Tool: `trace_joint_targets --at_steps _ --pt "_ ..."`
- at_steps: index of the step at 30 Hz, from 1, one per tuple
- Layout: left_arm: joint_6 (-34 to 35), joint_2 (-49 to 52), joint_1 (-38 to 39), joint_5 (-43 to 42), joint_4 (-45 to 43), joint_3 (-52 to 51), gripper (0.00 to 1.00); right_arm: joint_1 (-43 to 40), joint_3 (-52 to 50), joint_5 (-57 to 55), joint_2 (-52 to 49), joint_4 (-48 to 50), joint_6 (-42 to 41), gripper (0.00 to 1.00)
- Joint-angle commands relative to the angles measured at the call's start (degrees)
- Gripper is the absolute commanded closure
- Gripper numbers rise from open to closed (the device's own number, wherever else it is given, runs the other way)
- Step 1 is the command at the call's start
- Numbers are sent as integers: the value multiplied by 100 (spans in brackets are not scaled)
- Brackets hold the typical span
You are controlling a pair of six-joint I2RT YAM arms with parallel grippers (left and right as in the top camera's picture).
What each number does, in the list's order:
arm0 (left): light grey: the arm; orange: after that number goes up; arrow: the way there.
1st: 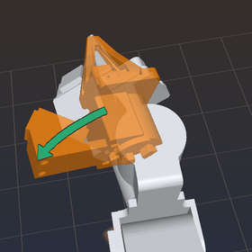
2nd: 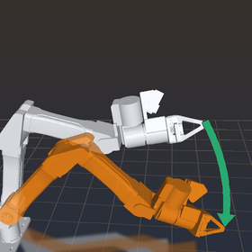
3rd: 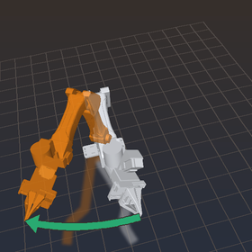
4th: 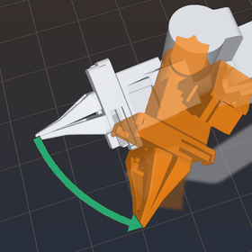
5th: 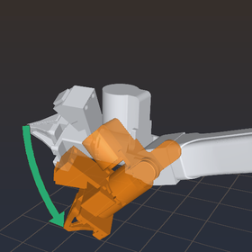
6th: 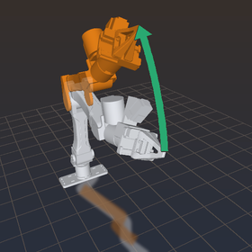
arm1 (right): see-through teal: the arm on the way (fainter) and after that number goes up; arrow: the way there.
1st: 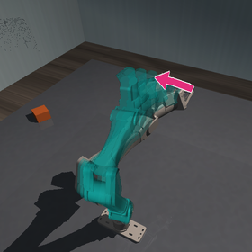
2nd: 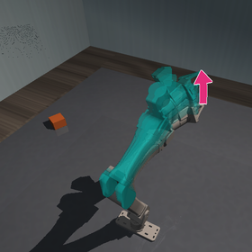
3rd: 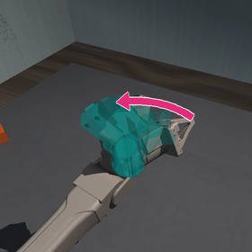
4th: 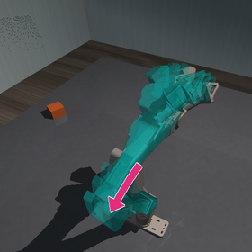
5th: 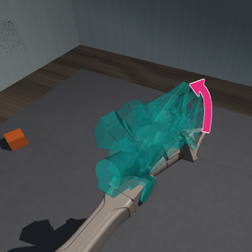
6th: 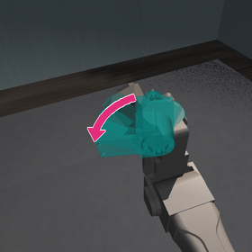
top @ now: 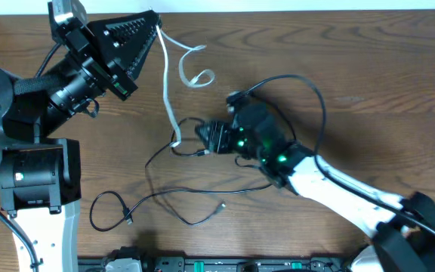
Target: Untangle cables
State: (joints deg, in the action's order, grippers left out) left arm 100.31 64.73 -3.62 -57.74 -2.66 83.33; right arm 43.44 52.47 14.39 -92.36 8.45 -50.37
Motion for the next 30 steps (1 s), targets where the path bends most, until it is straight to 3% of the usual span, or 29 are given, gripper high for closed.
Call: trace_joint_targets --at_steps 1,2,7,11,15,17,19,24,28,30 --pt "-59 -42 22 26 -42 107 93 92 31 402 -262 -225 33 93" --pt "-59 -42 22 26 -42 107 93 87 31 382 -291 -417 61 99" --pt "-59 -42 22 28 -39 107 93 28 31 -295 -302 -1469 74 99" --pt "-61 -42 22 26 118 107 92 -68 31 -70 -232 -1506 422 98" --pt "-138 -31 15 31 297 101 93 -164 35 72 229 -1467 1182 65" --pt "-291 -11 17 31 334 101 93 -214 35 275 713 -1414 1690 37" --pt "-293 0 17 33 514 101 93 -175 35 267 1147 -1373 2275 18" --pt "-291 0 17 160 734 101 92 24 35 271 1521 -1088 3724 10" --pt "-295 0 17 160 737 101 93 319 35 533 1375 -1102 4500 9" --pt "-295 0 17 160 737 101 92 457 35 562 1300 -1093 4695 4"
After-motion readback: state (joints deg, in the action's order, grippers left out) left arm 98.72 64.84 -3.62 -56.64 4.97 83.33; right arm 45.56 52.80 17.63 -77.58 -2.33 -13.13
